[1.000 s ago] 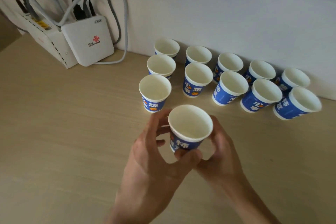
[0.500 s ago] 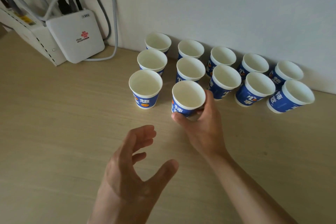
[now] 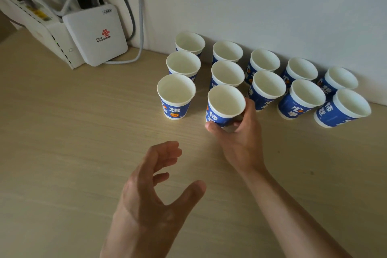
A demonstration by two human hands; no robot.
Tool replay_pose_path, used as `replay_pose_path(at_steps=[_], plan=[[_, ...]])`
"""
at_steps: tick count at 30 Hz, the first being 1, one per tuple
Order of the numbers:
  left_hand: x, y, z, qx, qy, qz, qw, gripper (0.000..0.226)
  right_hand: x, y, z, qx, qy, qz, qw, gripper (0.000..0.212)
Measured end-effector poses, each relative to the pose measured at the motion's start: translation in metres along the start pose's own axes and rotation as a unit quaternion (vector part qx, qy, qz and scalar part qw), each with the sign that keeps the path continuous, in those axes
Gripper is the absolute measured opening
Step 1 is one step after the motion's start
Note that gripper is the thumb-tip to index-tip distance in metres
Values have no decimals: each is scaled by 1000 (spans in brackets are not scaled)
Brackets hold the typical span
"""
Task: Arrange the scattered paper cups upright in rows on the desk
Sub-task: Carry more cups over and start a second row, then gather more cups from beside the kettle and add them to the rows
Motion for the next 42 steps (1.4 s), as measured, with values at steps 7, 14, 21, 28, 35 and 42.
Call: replay_pose_path(at_steps=[7, 14, 21, 28, 35, 42], plan=[[2, 12, -3, -8, -6, 6, 1000, 68, 4, 12, -8, 6, 20, 9, 1000, 78], [29, 39, -6, -17, -7, -11, 1000, 66, 11, 75, -64, 67, 3, 86, 994, 73], [118, 90, 5, -47, -11, -25, 998, 58, -29, 141, -154, 109, -29, 204, 972, 62], [209, 136, 61, -25, 34, -24, 999, 55, -71, 201, -248, 119, -60, 241, 961, 57], [290, 209, 133, -39, 51, -1, 998, 43, -84, 265, -363, 129, -151, 250, 948, 47], [350, 282, 233, -91, 65, 35, 993, 39, -66, 323, -502, 180, -232, 250, 923, 36]])
Point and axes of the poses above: each hand's wrist, its own y-axis away from the middle knuckle, its own z-axis out of the palm, x = y × z, the point moved 4 cm from there along -y, towards the middle knuckle, and after that the axes turned 12 degrees about z, right-handed, at the moved point
